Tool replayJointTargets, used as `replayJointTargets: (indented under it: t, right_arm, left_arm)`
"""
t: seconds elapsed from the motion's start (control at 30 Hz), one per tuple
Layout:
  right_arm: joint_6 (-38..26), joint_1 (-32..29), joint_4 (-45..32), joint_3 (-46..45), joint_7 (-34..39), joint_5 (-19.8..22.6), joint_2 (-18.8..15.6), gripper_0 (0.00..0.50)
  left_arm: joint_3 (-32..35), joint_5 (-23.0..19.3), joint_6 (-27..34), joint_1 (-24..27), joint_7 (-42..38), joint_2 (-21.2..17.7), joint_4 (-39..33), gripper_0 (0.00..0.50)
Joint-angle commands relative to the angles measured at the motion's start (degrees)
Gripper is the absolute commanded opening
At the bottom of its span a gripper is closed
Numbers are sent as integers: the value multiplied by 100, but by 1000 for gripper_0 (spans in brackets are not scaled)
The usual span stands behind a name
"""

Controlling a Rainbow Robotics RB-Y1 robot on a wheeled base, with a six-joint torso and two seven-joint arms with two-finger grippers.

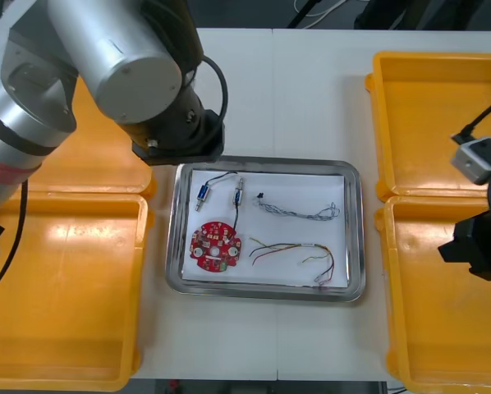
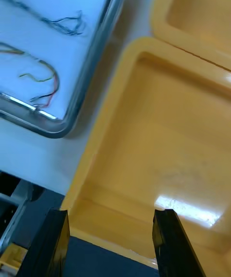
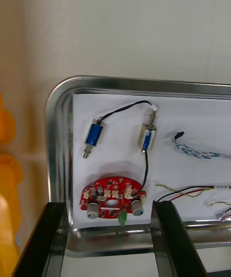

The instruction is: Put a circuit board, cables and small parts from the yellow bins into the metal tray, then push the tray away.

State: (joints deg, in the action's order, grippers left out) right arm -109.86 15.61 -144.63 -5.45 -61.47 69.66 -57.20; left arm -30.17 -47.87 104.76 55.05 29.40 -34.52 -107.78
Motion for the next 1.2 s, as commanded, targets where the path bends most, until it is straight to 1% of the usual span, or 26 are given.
replayJointTargets:
  t: [0.03,0.1,0.17,0.2,0.3,0.37,0.43,0.5,0.53,0.6,0.63,0.7,0.73,0.9,0.97,1.1,1.2]
  right_arm:
    - [-14,803,-179,871,-498,66,-151,500]
    - [-14,1067,-170,1178,-797,-66,-54,500]
    - [-14,1339,-91,1547,-1192,-224,113,500]
    - [-14,1409,-56,1635,-1289,-268,157,500]
    - [-14,1787,164,2136,-1772,-470,456,500]
    - [-14,2007,260,2409,-2001,-585,596,500]
    - [-14,2200,348,2664,-2220,-743,755,500]
    - [-14,2385,462,2971,-2484,-963,992,500]
    - [-14,2429,506,3042,-2554,-1024,1053,500]
    - [-14,2570,665,3340,-2809,-1244,1299,500]
    - [-14,2613,717,3402,-2871,-1297,1352,500]
    - [-14,2728,884,3648,-3108,-1508,1607,500]
    - [-14,2745,928,3701,-3161,-1569,1669,500]
    - [-14,2807,1368,4184,-3688,-2167,2214,500]
    - [-14,2833,1543,4342,-3820,-2334,2372,500]
    - [-14,2851,1798,4650,-3855,-2729,2618,500]
    - [0,2860,1948,4861,-3873,-2861,2750,500]
  left_arm:
    - [494,-310,334,111,681,-476,-164,500]
    - [617,-521,387,111,848,-608,-121,500]
    - [741,-776,448,93,988,-819,-77,500]
    - [758,-838,475,84,997,-863,-77,500]
    - [951,-1093,524,5,1085,-1171,-85,500]
    - [1110,-1145,524,-91,1190,-1267,-103,500]
    - [1312,-1145,524,-232,1393,-1355,-129,500]
    - [1523,-1154,524,-390,1612,-1443,-138,500]
    - [1567,-1154,524,-434,1665,-1478,-138,500]
    - [1751,-1136,524,-601,1823,-1584,-147,500]
    - [1795,-1136,524,-645,1867,-1610,-156,500]
    - [2024,-1128,524,-856,2034,-1707,-200,500]
    - [2085,-1128,524,-909,2069,-1724,-208,500]
    - [2472,-1075,524,-1392,2298,-1856,-384,500]
    - [2604,-1022,524,-1559,2333,-1856,-490,500]
    - [2894,-978,524,-1963,2465,-1865,-701,500]
    - [3070,-908,524,-2253,2535,-1865,-894,500]
